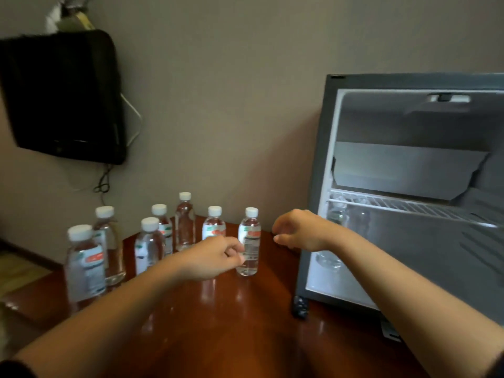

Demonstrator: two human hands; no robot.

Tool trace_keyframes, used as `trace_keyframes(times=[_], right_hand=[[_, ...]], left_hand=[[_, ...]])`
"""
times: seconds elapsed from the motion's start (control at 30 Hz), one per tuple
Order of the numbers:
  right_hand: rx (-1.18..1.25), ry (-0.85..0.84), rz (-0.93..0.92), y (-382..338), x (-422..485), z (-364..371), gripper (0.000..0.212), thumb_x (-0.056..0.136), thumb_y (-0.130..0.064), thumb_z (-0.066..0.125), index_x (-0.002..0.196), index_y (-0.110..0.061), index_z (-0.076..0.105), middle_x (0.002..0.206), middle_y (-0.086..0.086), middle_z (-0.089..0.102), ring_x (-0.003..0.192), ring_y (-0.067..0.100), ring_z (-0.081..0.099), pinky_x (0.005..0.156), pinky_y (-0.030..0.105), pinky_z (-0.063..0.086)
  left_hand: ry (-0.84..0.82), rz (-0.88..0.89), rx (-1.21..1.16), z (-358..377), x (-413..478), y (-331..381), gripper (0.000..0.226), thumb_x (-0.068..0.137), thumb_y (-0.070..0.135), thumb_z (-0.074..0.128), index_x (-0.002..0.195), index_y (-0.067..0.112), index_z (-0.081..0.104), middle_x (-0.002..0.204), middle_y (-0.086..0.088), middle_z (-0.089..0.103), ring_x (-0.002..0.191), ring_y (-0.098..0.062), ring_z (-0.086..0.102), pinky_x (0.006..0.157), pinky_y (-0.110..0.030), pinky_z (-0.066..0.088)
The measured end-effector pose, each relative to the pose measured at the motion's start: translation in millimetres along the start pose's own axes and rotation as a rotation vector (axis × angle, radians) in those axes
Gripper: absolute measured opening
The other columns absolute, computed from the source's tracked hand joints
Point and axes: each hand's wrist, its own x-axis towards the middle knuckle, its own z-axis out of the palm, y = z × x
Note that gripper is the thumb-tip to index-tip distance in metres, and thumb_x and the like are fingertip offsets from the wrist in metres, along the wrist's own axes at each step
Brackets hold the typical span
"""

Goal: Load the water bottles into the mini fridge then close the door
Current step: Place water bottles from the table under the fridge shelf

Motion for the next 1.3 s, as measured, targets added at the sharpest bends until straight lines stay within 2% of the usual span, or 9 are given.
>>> trace_keyframes(times=[0.1, 0.23, 0.4, 0.53, 0.73, 0.83, 1.0, 1.2, 1.3], right_hand=[[0.019, -0.007, -0.039, -27.8, 23.9, 13.9, 0.029, 0.091, -0.027, 0.059, 0.116, -0.014, 0.065, 0.112, 0.009, 0.068, 0.099, 0.022, 0.061, 0.083, 0.025, 0.043], [0.014, -0.015, -0.072, -54.3, 55.9, 27.6, 0.032, 0.091, -0.025, 0.059, 0.119, -0.010, 0.063, 0.119, 0.010, 0.064, 0.110, 0.025, 0.059, 0.091, 0.033, 0.047], [0.062, -0.010, -0.060, -69.0, 100.0, 47.2, 0.048, 0.091, -0.028, 0.060, 0.135, -0.014, 0.048, 0.135, 0.008, 0.055, 0.121, 0.026, 0.054, 0.101, 0.037, 0.046], [0.056, 0.025, -0.041, -73.2, 131.2, 61.6, 0.061, 0.092, -0.027, 0.059, 0.145, -0.015, 0.032, 0.146, 0.012, 0.040, 0.131, 0.028, 0.043, 0.105, 0.035, 0.037], [0.060, 0.050, -0.024, -75.1, 168.5, 81.9, 0.057, 0.094, -0.023, 0.052, 0.145, -0.008, 0.031, 0.147, 0.015, 0.033, 0.134, 0.032, 0.039, 0.109, 0.036, 0.033], [0.019, 0.123, -0.010, -71.1, 181.1, 85.8, 0.043, 0.095, -0.024, 0.051, 0.135, -0.008, 0.046, 0.139, 0.013, 0.044, 0.125, 0.032, 0.047, 0.101, 0.038, 0.038], [0.057, 0.161, 0.022, -60.0, 187.7, 85.6, 0.039, 0.092, -0.025, 0.058, 0.130, -0.015, 0.055, 0.132, 0.011, 0.056, 0.122, 0.031, 0.051, 0.097, 0.037, 0.041], [0.027, 0.164, 0.010, -59.7, 184.5, 84.7, 0.035, 0.092, -0.026, 0.058, 0.124, -0.013, 0.058, 0.127, 0.013, 0.060, 0.120, 0.032, 0.052, 0.097, 0.040, 0.041], [0.015, 0.154, -0.008, -60.9, 178.0, 83.2, 0.038, 0.092, -0.030, 0.058, 0.126, -0.014, 0.057, 0.128, 0.012, 0.060, 0.121, 0.032, 0.052, 0.098, 0.040, 0.042]], left_hand=[[0.038, -0.096, 0.012, -12.7, -15.5, -30.3, 0.035, 0.093, 0.034, 0.053, 0.124, 0.018, 0.054, 0.119, 0.001, 0.061, 0.106, -0.011, 0.058, 0.091, -0.023, 0.047], [0.055, -0.194, -0.061, -17.8, -19.8, -62.9, 0.044, 0.093, 0.033, 0.054, 0.132, 0.015, 0.046, 0.129, -0.002, 0.054, 0.110, -0.010, 0.053, 0.090, -0.019, 0.043], [0.109, -0.269, -0.199, -5.7, -1.3, -99.8, 0.065, 0.091, 0.032, 0.056, 0.146, 0.015, 0.026, 0.150, -0.008, 0.034, 0.136, -0.023, 0.037, 0.109, -0.035, 0.037], [0.156, -0.283, -0.334, 6.1, 24.3, -117.1, 0.078, 0.089, 0.033, 0.060, 0.150, 0.016, 0.015, 0.157, -0.005, 0.021, 0.143, -0.023, 0.023, 0.116, -0.041, 0.027], [0.259, -0.316, -0.541, 19.5, 67.5, -123.2, 0.094, 0.084, 0.028, 0.069, 0.150, 0.014, 0.004, 0.153, -0.005, 0.029, 0.140, -0.024, 0.028, 0.113, -0.035, 0.028], [0.302, -0.299, -0.623, 30.3, 83.3, -125.9, 0.079, 0.079, 0.021, 0.073, 0.142, 0.020, 0.026, 0.128, -0.001, 0.056, 0.118, -0.019, 0.054, 0.105, -0.041, 0.042], [0.387, -0.276, -0.708, 47.7, 101.5, -141.9, 0.039, 0.078, 0.022, 0.074, 0.103, 0.037, 0.048, 0.108, 0.005, 0.065, 0.105, -0.013, 0.061, 0.095, -0.036, 0.049], [0.397, -0.236, -0.648, 55.1, 101.9, -154.0, 0.027, 0.082, 0.031, 0.070, 0.099, 0.040, 0.052, 0.100, 0.014, 0.067, 0.099, -0.004, 0.062, 0.093, -0.031, 0.048], [0.382, -0.226, -0.616, 57.8, 92.2, -149.1, 0.031, 0.083, 0.035, 0.067, 0.110, 0.035, 0.051, 0.102, 0.016, 0.065, 0.101, -0.002, 0.060, 0.088, -0.024, 0.044]])
